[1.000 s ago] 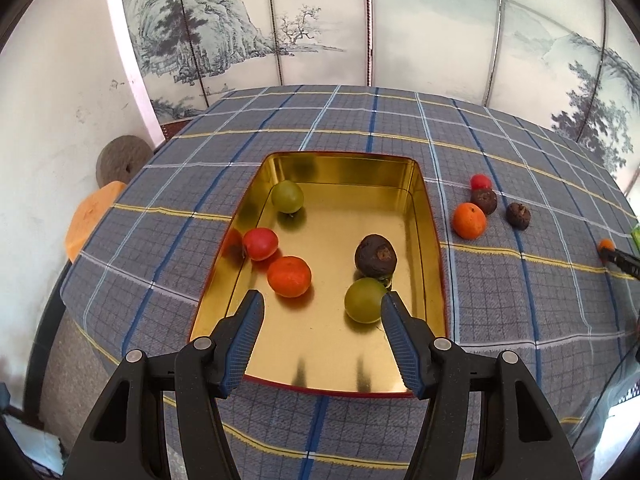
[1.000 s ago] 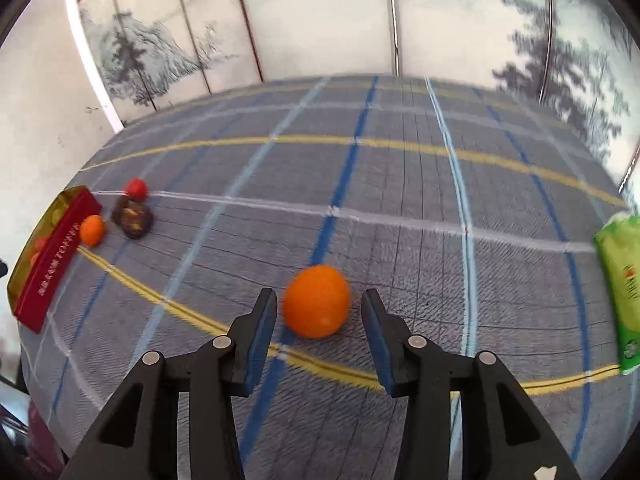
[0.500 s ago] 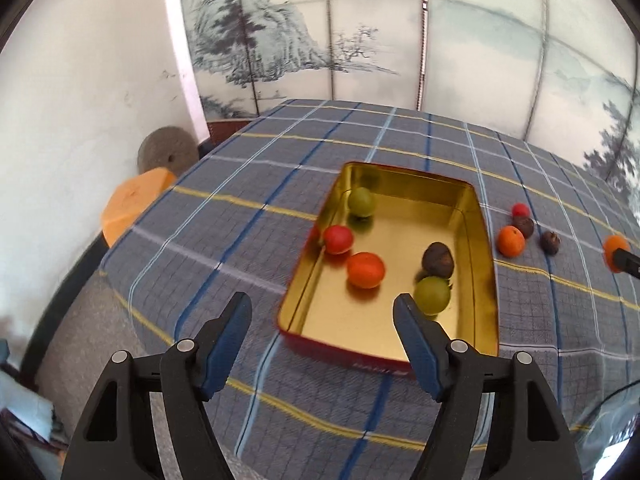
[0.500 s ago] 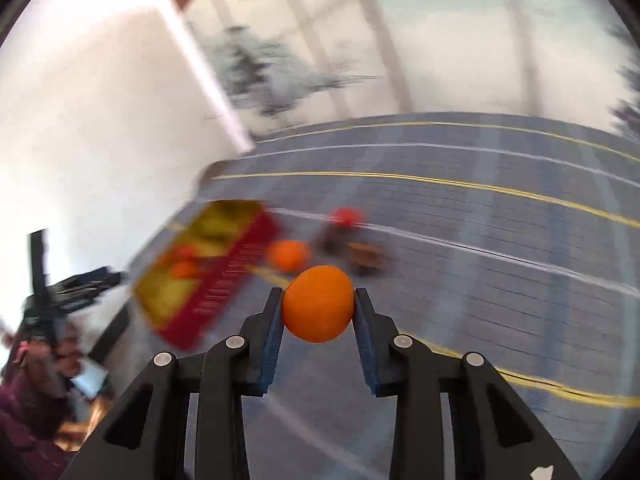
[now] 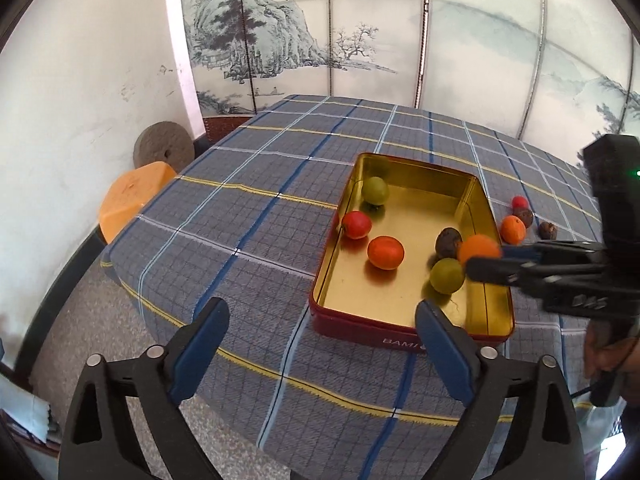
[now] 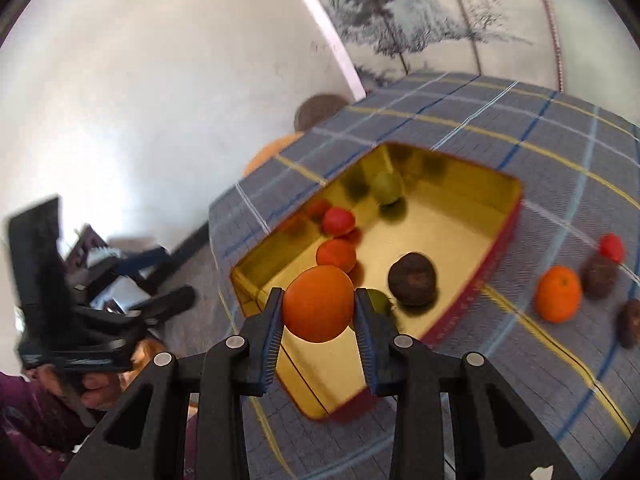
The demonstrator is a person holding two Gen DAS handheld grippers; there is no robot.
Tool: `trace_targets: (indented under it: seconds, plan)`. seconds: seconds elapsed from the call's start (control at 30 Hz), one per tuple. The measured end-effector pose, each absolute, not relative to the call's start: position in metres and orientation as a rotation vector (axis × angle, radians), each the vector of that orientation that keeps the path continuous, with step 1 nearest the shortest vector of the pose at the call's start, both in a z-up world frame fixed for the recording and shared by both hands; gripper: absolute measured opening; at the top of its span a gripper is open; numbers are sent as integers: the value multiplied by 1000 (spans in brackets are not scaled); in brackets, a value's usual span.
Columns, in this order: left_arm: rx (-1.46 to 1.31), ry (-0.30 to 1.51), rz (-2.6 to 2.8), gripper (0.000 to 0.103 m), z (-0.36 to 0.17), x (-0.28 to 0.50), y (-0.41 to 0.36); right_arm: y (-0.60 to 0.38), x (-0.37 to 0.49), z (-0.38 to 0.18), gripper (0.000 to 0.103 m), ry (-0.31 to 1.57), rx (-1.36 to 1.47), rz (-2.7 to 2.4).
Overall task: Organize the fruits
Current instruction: 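Carry the tangerine in the right gripper into the tin and release it, then grasp another tangerine with the right gripper while the left gripper grasps a brown dried fruit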
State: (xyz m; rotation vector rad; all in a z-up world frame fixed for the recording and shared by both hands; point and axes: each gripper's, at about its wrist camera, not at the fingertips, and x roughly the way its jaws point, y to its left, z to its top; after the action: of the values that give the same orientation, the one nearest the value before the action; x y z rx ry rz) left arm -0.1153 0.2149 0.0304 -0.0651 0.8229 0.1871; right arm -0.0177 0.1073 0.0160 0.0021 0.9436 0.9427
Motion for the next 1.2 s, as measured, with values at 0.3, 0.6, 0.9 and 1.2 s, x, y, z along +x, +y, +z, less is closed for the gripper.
trace_targets:
  seconds: [0.3,0.6,0.9,1.2]
  plan:
    - [-27,854,183,98,25,-112,211,130,-27,-4,35,979,-120,905]
    - [-36,865,177,98,22,-112,211,107,-33,14,49,905,-27,885]
    - [-33,884,132,98,17,-110,201,14,-36,8,51,875,116,715]
    - [-5,867,34,98,20,-107,176,-29,-10,7,53,879,50,597]
